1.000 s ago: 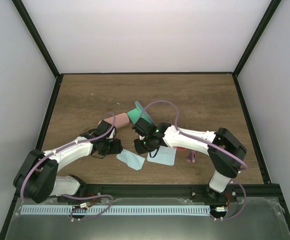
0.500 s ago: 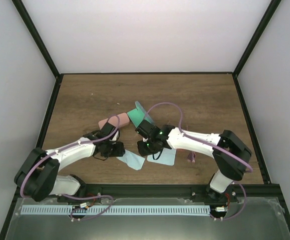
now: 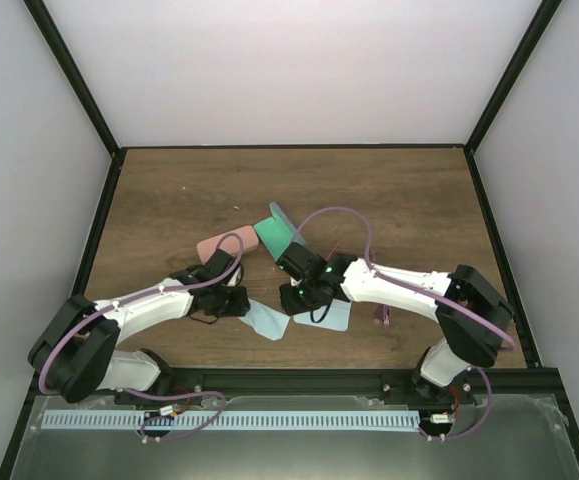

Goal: Organize the sunglasses
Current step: Pick up the glasses cleaning cloth from the center of the board.

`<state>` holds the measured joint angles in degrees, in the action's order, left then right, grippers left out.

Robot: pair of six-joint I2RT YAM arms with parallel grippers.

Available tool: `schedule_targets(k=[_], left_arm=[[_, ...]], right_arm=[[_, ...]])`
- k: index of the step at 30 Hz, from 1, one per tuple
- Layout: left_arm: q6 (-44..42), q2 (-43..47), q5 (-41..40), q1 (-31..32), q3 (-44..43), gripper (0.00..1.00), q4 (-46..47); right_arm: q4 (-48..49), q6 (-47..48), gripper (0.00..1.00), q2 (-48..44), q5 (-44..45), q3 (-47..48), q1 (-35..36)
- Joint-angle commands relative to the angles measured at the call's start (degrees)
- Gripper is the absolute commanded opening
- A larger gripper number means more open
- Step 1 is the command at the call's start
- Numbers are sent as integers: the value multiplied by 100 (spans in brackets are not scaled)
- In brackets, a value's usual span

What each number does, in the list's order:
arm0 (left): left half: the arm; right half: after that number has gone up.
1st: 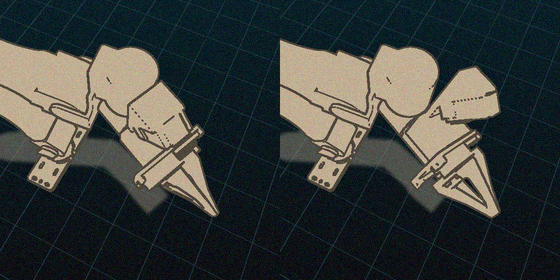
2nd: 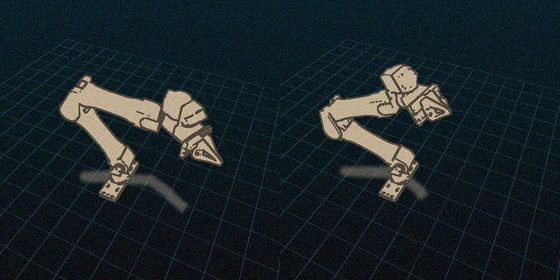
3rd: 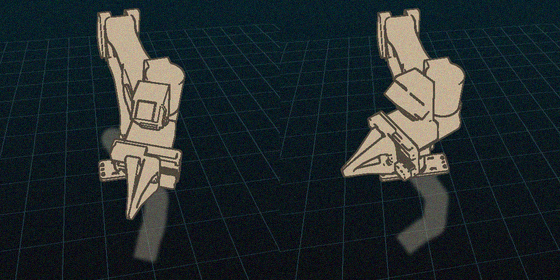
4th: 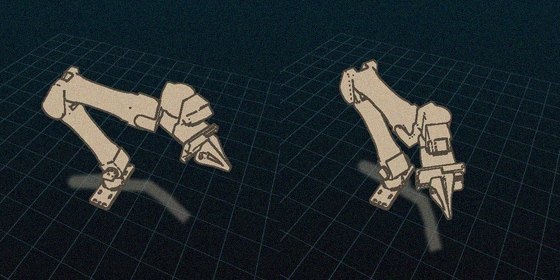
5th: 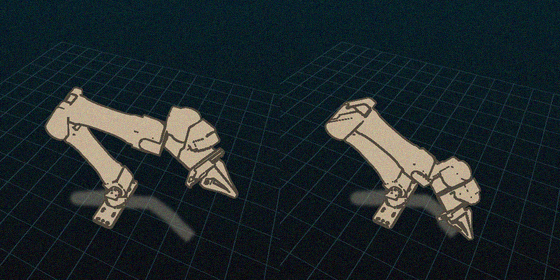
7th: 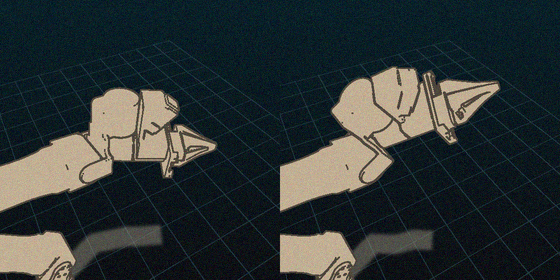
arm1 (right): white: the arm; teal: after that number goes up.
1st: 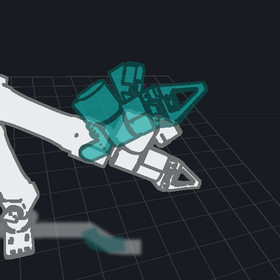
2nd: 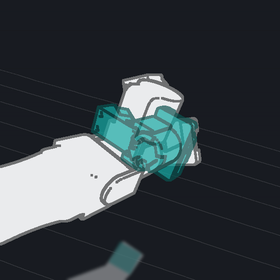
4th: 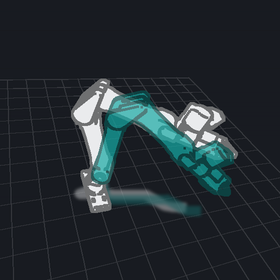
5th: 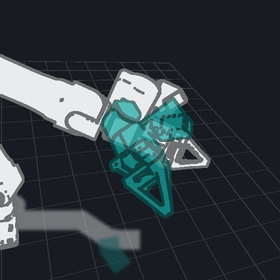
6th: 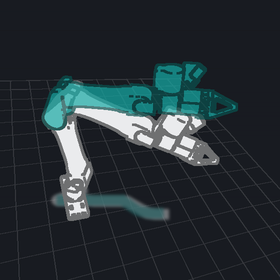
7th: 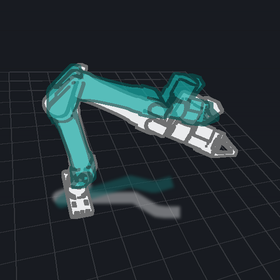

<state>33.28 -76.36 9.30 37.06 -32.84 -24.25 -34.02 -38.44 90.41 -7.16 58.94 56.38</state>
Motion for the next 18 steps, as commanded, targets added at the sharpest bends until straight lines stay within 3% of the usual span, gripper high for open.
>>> schedule_targets(k=[1,8,11,18], left_arm=[[86,-82,16,30,137,31,-48],[196,-248,28,30,199,16,54],[262,-360,7,30,192,5,128],[626,-620,-291,3,112,4,119]], right_arm=[[40,-50,30,-171,118,-21,-31],[77,-25,30,-164,68,-40,-31],[132,-24,30,-180,-41,-40,-31],[234,-131,30,-200,-303,101,-80]])
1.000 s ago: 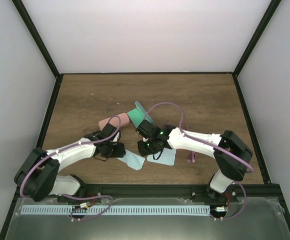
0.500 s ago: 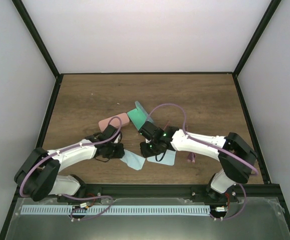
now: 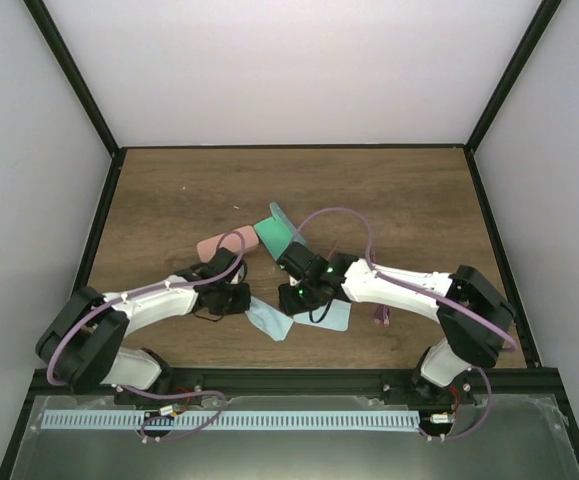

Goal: Organize the sunglasses
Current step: Pick up the glasses cleaning cloth from the center of the board.

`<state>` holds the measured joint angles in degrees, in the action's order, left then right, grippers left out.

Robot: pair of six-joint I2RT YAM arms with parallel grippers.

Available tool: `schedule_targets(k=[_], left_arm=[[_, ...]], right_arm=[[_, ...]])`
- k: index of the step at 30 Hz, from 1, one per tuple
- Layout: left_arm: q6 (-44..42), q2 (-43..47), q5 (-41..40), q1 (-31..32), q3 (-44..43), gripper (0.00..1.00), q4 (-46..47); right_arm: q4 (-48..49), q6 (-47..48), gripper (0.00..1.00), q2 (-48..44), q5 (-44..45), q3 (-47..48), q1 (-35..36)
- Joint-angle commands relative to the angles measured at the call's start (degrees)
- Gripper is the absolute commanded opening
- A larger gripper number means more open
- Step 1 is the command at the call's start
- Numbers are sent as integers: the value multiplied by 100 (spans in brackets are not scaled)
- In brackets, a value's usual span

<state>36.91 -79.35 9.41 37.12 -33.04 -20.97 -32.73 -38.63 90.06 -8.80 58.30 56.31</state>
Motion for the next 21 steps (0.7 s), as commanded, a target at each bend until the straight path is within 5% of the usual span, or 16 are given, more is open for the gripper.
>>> schedule_targets(k=[1,21], left_arm=[[275,-321,-367,-23,131,4,-219],[1336,529,-1016,-514,556,4,-756]], right_arm=[[116,-117,30,-160,-165,186,-88],[-430,-2,45,1044,-558,1049,-90]])
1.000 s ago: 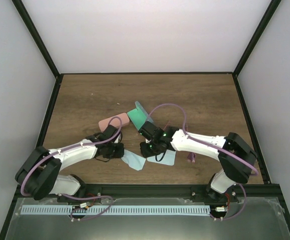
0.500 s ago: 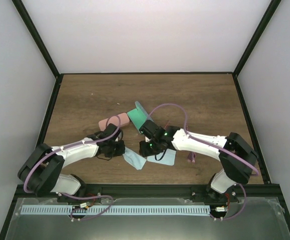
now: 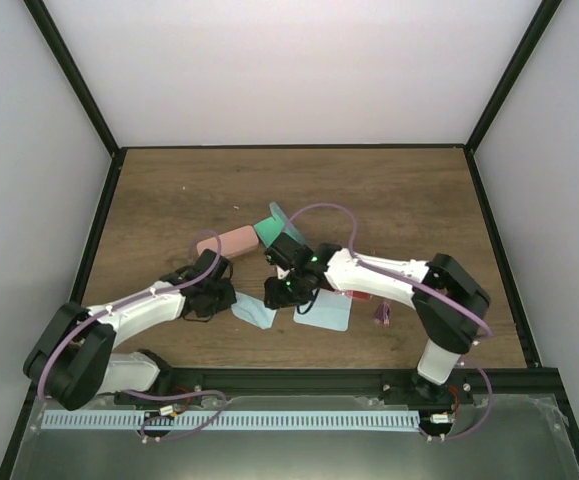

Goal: Organize the sunglasses
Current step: Pick up the glasses cleaning cloth from the center of the board.

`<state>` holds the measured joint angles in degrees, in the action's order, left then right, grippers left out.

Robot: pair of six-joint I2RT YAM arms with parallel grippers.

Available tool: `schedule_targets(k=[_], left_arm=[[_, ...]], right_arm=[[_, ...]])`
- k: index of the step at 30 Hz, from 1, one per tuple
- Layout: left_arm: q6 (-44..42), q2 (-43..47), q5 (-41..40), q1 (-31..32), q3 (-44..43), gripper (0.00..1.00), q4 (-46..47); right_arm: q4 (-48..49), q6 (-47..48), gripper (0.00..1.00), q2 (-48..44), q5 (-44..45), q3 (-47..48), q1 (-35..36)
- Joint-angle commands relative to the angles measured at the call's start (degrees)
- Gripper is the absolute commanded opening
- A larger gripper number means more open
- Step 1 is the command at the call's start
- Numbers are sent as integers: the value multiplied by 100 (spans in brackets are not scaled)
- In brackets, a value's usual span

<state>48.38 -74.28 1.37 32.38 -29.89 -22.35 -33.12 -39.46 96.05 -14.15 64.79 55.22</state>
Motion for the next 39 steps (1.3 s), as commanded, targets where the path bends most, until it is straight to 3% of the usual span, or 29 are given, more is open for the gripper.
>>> schedule_targets(k=[1,24,27,39], left_arm=[[202,61,-203,-39,251,4,-624],[47,-43,-42,-39,258,4,-441],[40,-74,-7,-39,247,4,-372],[-198,-472,-13,-40,-149,4,-280]], right_arm=[[-457,73,45,557,23,455,33],[-837,236,46,1596,82,1134,370],[-796,245,42,1677,16,1140,401],[-541,279,9,1846,-106,1103,376]])
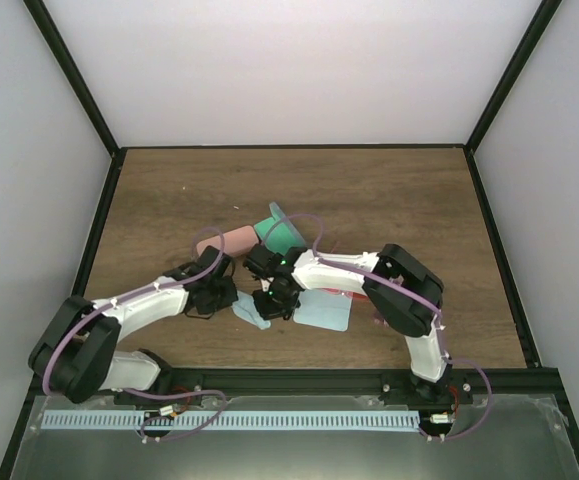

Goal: Organize the sunglasses
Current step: Pick up the glasses cleaning cloth from the center of the board.

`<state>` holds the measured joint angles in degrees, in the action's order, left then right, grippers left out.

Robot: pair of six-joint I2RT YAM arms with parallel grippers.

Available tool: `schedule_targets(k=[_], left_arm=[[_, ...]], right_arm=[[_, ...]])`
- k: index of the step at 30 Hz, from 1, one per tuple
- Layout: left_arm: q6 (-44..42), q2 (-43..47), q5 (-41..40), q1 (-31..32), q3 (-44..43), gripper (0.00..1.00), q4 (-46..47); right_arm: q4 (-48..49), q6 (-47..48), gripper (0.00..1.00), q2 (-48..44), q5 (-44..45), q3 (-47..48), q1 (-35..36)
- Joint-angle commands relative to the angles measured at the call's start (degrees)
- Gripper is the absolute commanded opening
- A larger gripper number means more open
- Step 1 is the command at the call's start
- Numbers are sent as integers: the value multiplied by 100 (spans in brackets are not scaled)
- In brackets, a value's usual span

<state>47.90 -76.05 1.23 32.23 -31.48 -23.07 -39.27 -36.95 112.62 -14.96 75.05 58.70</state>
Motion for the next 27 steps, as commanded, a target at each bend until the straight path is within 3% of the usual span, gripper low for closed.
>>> schedule_targets(k=[1,3,11,27], left_arm=[[-171,-324,0,-28,-16,4,-199],[-220,-354,7,-24,-68,4,-174],[-706,-323,-324,-27,-747,4,-377],[-1496,-1505,-408,-24,-2504,4,-399]], right_arm=[[105,19,5,186,-30,60,16],[147,-8,1,135,8,19,-21],[229,-128,1,-362,304,-63,-116],[-267,-233,1,-608,1164,448,-585]])
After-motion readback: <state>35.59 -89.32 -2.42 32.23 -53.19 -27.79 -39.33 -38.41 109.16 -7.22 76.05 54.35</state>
